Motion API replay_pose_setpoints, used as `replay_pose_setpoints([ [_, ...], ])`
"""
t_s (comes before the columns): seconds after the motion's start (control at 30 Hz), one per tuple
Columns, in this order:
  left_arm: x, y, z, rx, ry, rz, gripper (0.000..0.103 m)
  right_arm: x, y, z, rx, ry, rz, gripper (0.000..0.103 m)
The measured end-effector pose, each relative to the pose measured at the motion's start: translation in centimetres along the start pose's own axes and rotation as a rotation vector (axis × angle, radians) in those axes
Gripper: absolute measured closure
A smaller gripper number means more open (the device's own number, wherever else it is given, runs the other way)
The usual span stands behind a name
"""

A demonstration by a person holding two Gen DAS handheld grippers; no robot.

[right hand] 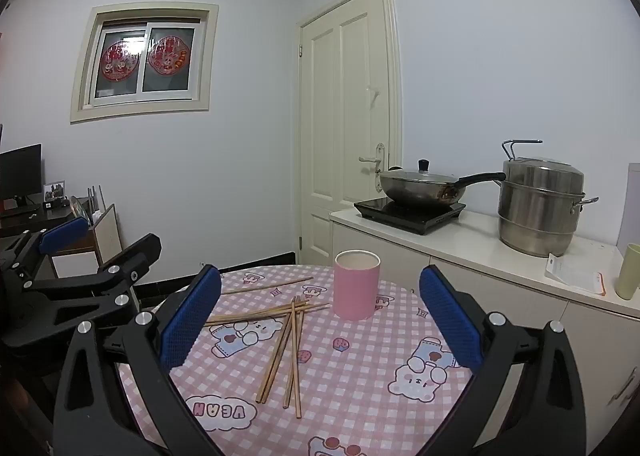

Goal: Organize utensils

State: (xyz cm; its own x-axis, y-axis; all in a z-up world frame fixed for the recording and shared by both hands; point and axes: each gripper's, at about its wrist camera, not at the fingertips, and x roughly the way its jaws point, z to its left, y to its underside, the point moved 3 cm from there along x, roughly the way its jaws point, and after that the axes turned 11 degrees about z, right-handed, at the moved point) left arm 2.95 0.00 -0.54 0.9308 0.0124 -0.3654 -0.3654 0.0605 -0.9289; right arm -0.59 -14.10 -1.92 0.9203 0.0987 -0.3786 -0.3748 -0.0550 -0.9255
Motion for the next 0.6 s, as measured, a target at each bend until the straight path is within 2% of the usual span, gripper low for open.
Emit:
replay_pose_setpoints([
  [0.6, -0.02, 0.01, 0.0, 0.0, 0.001, 0.001, 0.005, -0.01, 0.01, 0.02, -0.001, 0.0, 0.0, 0.007],
])
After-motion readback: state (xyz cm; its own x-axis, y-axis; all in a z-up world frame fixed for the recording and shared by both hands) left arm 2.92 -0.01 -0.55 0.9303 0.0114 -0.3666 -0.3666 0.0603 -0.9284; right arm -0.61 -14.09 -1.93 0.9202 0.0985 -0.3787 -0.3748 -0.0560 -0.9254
